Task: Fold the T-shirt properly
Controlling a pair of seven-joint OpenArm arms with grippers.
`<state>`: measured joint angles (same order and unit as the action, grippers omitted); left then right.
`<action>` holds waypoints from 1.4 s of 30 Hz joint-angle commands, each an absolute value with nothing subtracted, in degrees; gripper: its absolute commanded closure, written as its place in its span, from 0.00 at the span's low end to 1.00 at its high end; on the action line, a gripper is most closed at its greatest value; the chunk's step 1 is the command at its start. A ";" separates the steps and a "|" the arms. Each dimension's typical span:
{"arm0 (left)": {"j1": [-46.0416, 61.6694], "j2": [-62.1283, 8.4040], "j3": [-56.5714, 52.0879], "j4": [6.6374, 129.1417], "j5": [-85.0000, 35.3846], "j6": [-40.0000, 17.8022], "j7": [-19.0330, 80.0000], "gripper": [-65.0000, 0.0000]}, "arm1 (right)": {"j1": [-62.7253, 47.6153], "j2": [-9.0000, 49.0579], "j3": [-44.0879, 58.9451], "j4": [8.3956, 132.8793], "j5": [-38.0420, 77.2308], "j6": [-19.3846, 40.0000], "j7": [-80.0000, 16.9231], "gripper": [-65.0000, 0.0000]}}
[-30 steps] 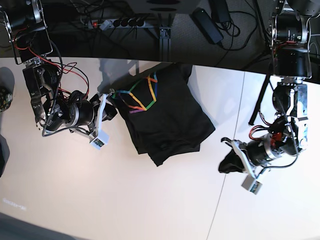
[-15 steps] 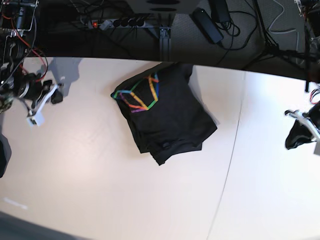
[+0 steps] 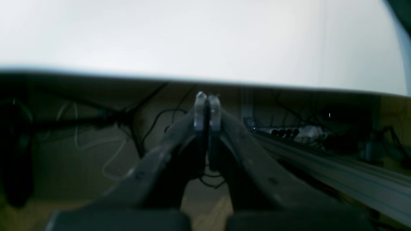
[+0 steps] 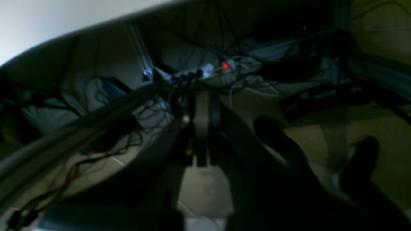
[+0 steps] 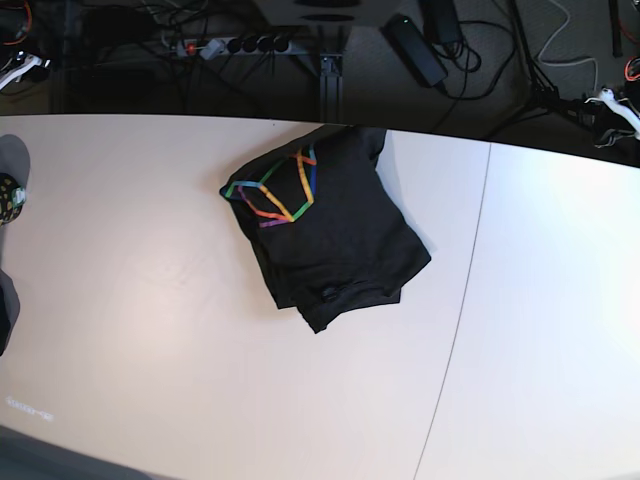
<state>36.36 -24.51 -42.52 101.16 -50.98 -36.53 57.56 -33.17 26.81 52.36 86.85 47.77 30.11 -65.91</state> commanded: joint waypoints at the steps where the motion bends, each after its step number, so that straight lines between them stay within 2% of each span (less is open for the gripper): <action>1: 37.78 -24.91 -44.77 102.39 -51.94 -37.52 56.45 1.00 | -34.13 28.47 53.95 87.85 49.91 32.91 -65.93 1.00; 7: 46.65 -23.03 -52.64 106.19 -55.48 -37.58 60.69 1.00 | -40.82 28.73 57.91 89.38 51.66 32.99 -67.59 1.00; 11: 51.40 -21.06 -53.21 106.10 -54.48 -38.61 60.47 1.00 | -45.28 27.49 57.89 89.30 51.64 32.95 -67.57 1.00; 18: 54.83 -17.43 -48.18 102.35 -41.54 -38.24 56.80 1.00 | -46.22 21.78 55.22 88.14 51.48 32.82 -68.31 1.00; 20: 54.78 -16.69 -44.51 99.46 -36.18 -35.92 54.37 1.00 | -46.22 21.39 52.10 87.39 51.16 32.80 -67.29 1.00; 24: 54.48 -16.69 -33.78 91.61 -24.53 -27.57 47.97 1.00 | -45.30 21.43 44.14 85.54 45.56 32.40 -63.13 1.00; 26: 53.10 -16.71 -28.34 87.18 -19.33 -23.40 44.27 1.00 | -44.01 21.41 40.49 83.55 43.90 32.16 -62.19 1.00; 29: 48.51 -16.69 -21.76 80.60 -14.57 -19.22 43.88 1.00 | -40.86 21.41 35.51 78.52 43.20 32.14 -61.45 1.00; 36: 33.41 -16.69 -11.88 62.11 -12.80 -18.83 45.47 1.00 | -31.18 21.39 25.43 62.46 38.50 30.46 -61.47 1.00; 42: 22.83 -16.64 -2.09 47.57 -11.51 -18.83 46.04 1.00 | -25.65 19.64 21.74 53.41 35.20 27.97 -61.49 1.00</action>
